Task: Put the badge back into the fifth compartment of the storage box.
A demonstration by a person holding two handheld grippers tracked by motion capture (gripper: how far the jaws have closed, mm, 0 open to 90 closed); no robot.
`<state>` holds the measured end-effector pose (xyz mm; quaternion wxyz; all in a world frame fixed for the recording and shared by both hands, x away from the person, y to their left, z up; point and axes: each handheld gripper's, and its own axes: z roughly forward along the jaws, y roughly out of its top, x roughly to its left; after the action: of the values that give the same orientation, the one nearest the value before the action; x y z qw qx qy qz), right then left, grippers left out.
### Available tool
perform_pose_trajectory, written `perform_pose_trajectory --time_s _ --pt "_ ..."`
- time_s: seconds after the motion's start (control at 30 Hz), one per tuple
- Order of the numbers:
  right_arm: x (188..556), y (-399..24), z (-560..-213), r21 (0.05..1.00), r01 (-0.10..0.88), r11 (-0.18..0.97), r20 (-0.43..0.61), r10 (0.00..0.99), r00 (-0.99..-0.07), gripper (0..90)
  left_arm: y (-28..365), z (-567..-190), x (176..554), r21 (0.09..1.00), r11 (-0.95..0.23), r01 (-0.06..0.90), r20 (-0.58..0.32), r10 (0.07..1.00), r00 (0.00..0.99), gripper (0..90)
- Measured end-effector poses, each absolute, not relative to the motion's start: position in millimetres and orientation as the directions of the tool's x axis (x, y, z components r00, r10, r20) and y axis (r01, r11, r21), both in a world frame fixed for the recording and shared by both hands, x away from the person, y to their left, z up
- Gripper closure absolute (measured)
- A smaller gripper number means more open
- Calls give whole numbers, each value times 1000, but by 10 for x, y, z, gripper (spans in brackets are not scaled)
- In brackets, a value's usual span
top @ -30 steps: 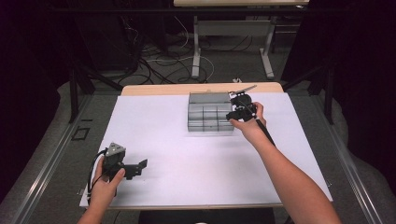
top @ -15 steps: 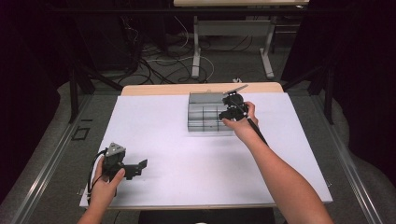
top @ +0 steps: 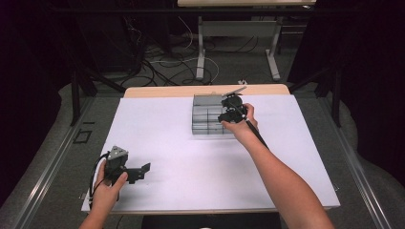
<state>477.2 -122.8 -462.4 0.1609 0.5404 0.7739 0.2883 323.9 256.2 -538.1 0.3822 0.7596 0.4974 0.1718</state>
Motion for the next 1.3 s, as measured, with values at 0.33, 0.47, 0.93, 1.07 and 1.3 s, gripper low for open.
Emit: perform_pose_trajectory --time_s 0.33,0.47,0.93,1.07,1.3 --pt "4810 -1148 -4704 622 742 249 76 924 -374 573 2564 -5380 3240 752 -213 624 -120 886 448 3" --pt "4826 -1139 -4730 624 740 251 76 923 -378 573 2567 -5381 3240 751 -213 625 -121 887 447 3" --pt "4871 -1094 -4827 634 728 262 71 917 -392 573 2565 -5381 3241 753 -209 624 -126 886 447 3" --pt "4880 -1062 -4863 634 728 259 80 915 -395 573 2573 -5380 3245 753 -215 621 -119 885 451 3" --pt "4918 -1029 -4930 639 721 269 87 906 -415 573 2572 -5384 3244 758 -204 620 -126 887 445 3"
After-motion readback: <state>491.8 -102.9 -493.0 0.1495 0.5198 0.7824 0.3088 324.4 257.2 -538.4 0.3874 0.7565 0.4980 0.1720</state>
